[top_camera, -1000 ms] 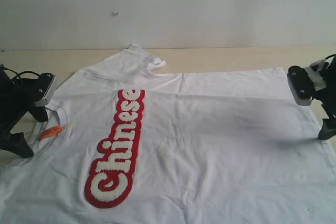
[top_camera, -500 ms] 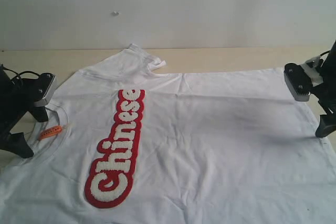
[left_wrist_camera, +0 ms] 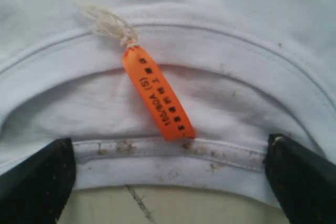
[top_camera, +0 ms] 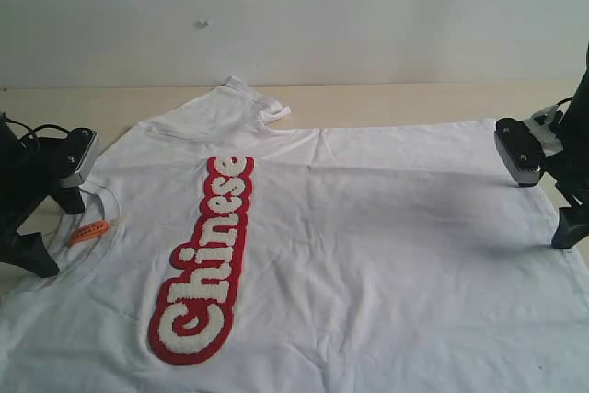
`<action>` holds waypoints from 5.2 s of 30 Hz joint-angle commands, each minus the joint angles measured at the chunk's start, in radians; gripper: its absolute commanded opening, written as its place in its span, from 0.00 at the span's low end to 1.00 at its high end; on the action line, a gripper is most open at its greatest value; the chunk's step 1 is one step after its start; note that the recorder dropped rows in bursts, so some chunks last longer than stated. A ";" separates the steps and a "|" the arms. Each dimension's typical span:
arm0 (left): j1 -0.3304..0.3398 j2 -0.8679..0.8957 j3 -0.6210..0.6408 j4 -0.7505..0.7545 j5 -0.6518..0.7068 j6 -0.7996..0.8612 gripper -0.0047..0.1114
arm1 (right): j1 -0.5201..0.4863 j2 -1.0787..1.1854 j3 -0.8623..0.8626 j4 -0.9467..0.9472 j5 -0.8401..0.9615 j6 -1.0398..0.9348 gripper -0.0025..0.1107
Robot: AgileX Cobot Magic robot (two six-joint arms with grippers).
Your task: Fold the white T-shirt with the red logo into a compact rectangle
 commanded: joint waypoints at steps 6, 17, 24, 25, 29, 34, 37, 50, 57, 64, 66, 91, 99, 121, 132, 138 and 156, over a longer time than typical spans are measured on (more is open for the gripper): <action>0.000 0.019 0.014 -0.004 -0.008 0.000 0.85 | 0.001 0.003 0.005 0.000 0.007 0.031 0.95; 0.000 0.019 0.014 -0.004 -0.008 0.000 0.85 | 0.001 0.003 0.005 0.003 0.015 0.032 0.95; 0.000 0.019 0.014 -0.004 -0.008 0.000 0.85 | 0.001 0.003 0.005 0.003 0.014 0.029 0.95; 0.000 0.019 0.014 -0.004 -0.008 0.000 0.85 | 0.001 0.003 0.005 0.003 0.014 0.029 0.95; 0.000 0.019 0.014 -0.004 -0.008 0.000 0.85 | 0.001 0.003 0.005 0.003 0.014 0.029 0.95; 0.000 0.019 0.014 -0.004 -0.008 0.000 0.85 | 0.001 0.003 0.005 0.003 0.014 0.029 0.95; 0.000 0.019 0.014 -0.004 -0.008 0.000 0.85 | 0.001 0.003 0.005 0.003 0.014 0.029 0.94; 0.000 0.019 0.014 -0.004 -0.008 0.000 0.85 | 0.001 0.004 0.005 0.005 0.032 0.022 0.65; 0.000 0.019 0.014 -0.004 -0.008 0.000 0.85 | 0.001 0.004 0.005 0.005 0.032 0.033 0.61; 0.000 0.019 0.014 -0.004 -0.008 0.000 0.85 | 0.001 0.004 0.005 0.003 0.032 0.031 0.61; 0.000 0.019 0.014 -0.004 -0.008 0.000 0.85 | 0.001 0.004 0.005 0.003 0.032 0.031 0.61; 0.000 0.019 0.014 -0.015 -0.008 0.000 0.85 | 0.001 0.004 0.005 0.064 0.030 0.033 0.61; 0.000 0.019 0.014 -0.015 -0.008 0.000 0.85 | 0.001 0.012 0.005 0.064 0.014 0.074 0.61; 0.000 0.019 0.014 -0.015 -0.008 0.000 0.85 | 0.001 0.012 0.005 0.064 -0.045 0.164 0.60; 0.000 0.019 0.014 -0.015 -0.008 0.000 0.85 | 0.001 0.012 0.005 0.064 -0.047 0.160 0.60; 0.000 0.019 0.014 -0.015 -0.008 0.000 0.85 | 0.001 0.012 0.005 0.064 -0.047 0.162 0.60; -0.001 0.030 0.014 -0.078 -0.009 -0.014 0.85 | 0.001 0.012 0.005 0.060 -0.071 0.162 0.60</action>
